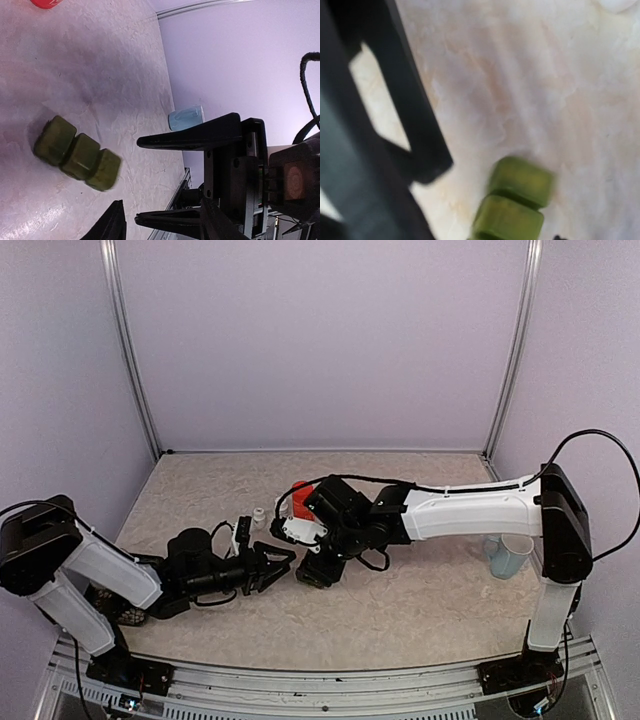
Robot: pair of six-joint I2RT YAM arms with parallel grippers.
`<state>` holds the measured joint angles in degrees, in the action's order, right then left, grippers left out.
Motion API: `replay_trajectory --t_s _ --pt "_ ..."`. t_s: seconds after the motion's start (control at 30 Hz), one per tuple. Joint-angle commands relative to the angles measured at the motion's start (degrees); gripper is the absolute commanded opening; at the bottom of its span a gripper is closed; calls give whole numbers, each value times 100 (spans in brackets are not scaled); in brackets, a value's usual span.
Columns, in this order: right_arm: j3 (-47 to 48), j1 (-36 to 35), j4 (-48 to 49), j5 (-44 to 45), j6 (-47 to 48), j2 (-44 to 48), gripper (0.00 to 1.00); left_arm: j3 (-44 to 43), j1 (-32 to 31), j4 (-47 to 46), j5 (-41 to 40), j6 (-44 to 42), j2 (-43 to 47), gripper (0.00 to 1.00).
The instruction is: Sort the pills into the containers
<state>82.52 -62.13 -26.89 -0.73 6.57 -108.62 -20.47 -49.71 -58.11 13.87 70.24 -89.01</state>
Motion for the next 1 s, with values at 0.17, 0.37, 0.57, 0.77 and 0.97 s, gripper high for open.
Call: replay_trajectory --t_s 0.17,0.37,0.57,0.77,0.97 --pt "-373 202 191 -441 -156 131 64 462 -12 695 -545 -299 838 56" --pt "-335 312 -109 -165 -365 -4 73 540 -5 1637 -998 -629 1523 62" --pt "-65 385 -500 -125 -619 -554 75 799 12 2065 -1303 -686 2052 66" --pt "71 474 -461 -126 -765 -899 71 942 23 2188 -1386 -713 2221 70" --pt "353 509 -427 -71 -880 -1177 68 1009 23 2121 -1386 -698 2209 70"
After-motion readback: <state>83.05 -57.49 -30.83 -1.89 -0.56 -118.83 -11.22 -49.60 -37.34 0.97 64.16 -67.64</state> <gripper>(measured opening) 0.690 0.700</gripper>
